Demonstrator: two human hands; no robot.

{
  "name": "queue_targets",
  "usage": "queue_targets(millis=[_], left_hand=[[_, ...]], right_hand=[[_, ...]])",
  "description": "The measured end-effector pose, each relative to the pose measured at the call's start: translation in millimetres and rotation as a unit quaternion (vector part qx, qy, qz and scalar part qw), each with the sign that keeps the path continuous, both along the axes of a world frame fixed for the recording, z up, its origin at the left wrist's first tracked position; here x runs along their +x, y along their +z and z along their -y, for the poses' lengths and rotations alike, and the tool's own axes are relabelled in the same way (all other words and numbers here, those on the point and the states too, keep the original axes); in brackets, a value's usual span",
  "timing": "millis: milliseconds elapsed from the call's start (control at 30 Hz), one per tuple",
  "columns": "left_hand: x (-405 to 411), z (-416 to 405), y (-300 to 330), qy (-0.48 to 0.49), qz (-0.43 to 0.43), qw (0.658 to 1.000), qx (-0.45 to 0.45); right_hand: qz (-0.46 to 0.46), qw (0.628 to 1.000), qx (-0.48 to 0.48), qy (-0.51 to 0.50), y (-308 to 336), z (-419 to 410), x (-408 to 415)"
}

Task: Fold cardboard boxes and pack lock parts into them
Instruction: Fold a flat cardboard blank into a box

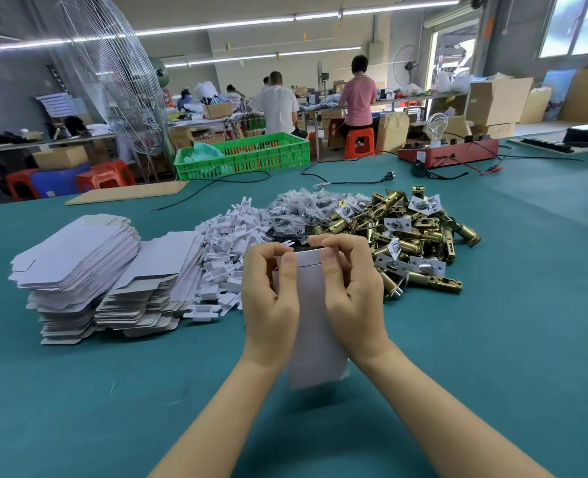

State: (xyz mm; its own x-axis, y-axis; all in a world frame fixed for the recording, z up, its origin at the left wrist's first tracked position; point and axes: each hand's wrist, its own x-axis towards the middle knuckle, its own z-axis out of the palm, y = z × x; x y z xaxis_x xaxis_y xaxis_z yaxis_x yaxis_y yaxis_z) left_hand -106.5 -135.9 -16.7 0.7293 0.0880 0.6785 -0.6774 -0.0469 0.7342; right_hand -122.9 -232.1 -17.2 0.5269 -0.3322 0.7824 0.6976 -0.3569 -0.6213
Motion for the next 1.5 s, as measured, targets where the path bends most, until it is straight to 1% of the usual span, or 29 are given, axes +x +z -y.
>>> queue_targets(millis=[67, 133, 300, 433, 533, 700, 867, 1033, 1067, 1133, 1200, 1300, 1367, 1500], left_hand=[[-0.3, 0.9, 0.7, 0.019, 0.051, 0.998, 0.018], [-0.7, 2.4, -4.1, 0.025, 0.063, 0.998, 0.018], [-1.1, 6.2, -15.2, 0.002, 0.022, 0.999, -0.023], [-1.5, 8.3, -14.8, -0.082, -0.043, 0.992, -0.080], [-2.5, 8.5, -16.7, -0.108, -0.063, 0.987, -0.105], [-3.6, 9.7, -18.1, -0.097, -0.040, 0.991, -0.083], [1.2, 9.5, -20.3, -0.066, -0.043, 0.995, -0.066], [5.8, 7.6, -21.6, -0.054, -0.056, 0.995, -0.068], [6.8, 6.9, -21.3, -0.051, -0.062, 0.995, -0.068], [8.7, 5.2, -20.7, -0.048, -0.082, 0.993, -0.071], [10.5, 3.1, -20.3, -0.046, -0.104, 0.990, -0.079], [12.2, 1.0, -18.7, -0.044, -0.118, 0.989, -0.074], [11.4, 0.9, -17.3, -0.042, -0.117, 0.990, -0.068], [9.2, 0.8, -15.2, -0.030, -0.122, 0.990, -0.061]], right_hand=[[0.040, 0.999, -0.023, -0.010, -1.1, 0.5, 0.4], [0.058, 0.997, -0.043, -0.022, -6.9, -0.3, 0.6], [0.065, 0.996, -0.050, -0.042, -17.6, -0.1, 3.4], [0.043, 0.997, -0.037, -0.054, -20.6, 4.5, 4.9], [0.033, 0.998, -0.031, -0.050, -24.1, 4.7, 4.9], [0.010, 0.998, -0.022, -0.054, -22.1, 1.7, 3.8], [0.009, 0.998, -0.036, -0.055, -19.9, -0.6, 2.3], [0.000, 0.999, -0.042, -0.019, -17.7, -0.5, 0.2], [-0.011, 0.999, -0.031, -0.007, -16.8, -0.3, -0.6], [-0.061, 0.997, 0.023, 0.032, -13.5, -0.3, -2.1], [-0.115, 0.986, 0.088, 0.087, -8.9, 1.7, -2.8], [-0.155, 0.961, 0.149, 0.171, -3.5, 5.6, -1.9], [-0.163, 0.956, 0.158, 0.185, -2.3, 6.0, -2.0], [-0.188, 0.953, 0.169, 0.165, -4.8, 2.7, -0.5]])
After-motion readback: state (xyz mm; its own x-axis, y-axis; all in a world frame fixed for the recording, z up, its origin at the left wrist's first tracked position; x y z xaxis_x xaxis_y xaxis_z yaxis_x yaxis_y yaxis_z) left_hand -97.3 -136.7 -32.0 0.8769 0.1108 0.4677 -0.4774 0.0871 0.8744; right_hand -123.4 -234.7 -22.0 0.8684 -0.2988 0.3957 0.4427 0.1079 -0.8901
